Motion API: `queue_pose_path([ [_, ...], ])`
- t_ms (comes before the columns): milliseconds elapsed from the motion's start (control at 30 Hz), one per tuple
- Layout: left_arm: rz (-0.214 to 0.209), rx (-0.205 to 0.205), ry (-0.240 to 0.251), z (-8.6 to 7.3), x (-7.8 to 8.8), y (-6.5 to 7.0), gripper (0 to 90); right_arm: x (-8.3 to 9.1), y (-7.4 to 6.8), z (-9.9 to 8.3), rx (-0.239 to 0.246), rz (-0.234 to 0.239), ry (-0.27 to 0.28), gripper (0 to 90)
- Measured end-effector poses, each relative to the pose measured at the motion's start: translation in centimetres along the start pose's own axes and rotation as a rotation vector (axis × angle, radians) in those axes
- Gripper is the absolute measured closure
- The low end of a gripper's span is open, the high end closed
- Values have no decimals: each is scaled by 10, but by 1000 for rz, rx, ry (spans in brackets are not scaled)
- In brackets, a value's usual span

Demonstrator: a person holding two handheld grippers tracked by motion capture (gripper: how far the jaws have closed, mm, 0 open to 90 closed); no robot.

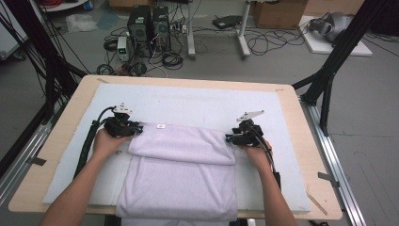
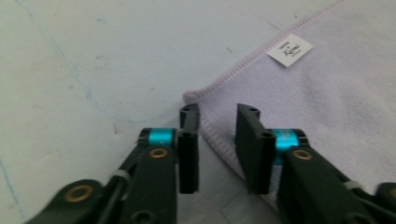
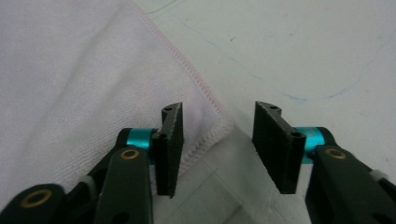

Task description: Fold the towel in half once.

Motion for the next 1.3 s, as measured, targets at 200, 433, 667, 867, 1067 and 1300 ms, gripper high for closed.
queue_pose_path([
  [200, 8, -1, 2, 0, -1, 6, 860, -1, -8, 3, 14, 49, 4, 827],
  [433, -23, 22, 20, 2, 6, 7, 866, 4, -9, 8, -20, 107, 63, 847],
  [667, -59, -13, 98, 14, 38, 17, 868, 30, -9, 18, -8, 98, 142, 848],
  [867, -102, -42, 168, 16, 74, 32, 868, 59, -24, 28, 16, 128, 215, 847],
  [1067, -147, -91, 236, 0, 113, 53, 868, 98, -59, 35, 129, 137, 277, 847],
  [1300, -199, -159, 224, -47, 146, 87, 868, 134, -101, 13, 177, 190, 323, 847],
])
Point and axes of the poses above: each handheld gripper's, and its own axes: x roughly backward along the jaws, z roughly out of its top, y roughly to its right, the point moved 8 cm from there along -x, roughly forward along the jaws, and after that the axes turned 9 degrees about x, right-handed, at the moved point
